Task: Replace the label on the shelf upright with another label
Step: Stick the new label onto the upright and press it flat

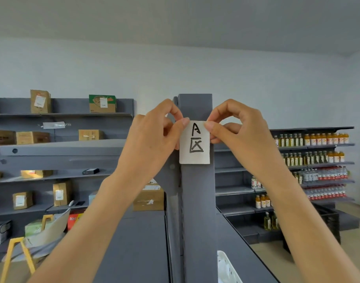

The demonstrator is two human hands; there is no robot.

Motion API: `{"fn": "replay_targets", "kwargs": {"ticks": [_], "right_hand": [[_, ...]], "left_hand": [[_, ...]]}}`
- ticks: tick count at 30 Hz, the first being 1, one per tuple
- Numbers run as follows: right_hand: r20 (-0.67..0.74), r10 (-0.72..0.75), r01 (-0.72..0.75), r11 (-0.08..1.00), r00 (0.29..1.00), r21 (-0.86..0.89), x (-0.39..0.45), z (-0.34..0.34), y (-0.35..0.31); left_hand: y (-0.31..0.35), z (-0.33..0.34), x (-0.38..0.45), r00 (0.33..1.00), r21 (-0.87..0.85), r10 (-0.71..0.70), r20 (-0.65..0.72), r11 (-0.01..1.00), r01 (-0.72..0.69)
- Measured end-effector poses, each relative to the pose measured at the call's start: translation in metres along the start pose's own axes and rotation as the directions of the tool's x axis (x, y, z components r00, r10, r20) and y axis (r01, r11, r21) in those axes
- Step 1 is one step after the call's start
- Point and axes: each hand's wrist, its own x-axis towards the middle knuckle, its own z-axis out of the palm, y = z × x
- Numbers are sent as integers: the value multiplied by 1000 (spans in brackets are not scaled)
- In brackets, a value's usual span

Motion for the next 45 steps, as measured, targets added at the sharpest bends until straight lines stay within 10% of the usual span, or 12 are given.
{"fn": "replay_targets", "kwargs": {"ticks": [45], "right_hand": [[-276, -123, 63, 975, 953, -214, 20, 15, 23]], "left_hand": [[-13, 13, 12, 960, 188, 158, -230, 975, -115]]}}
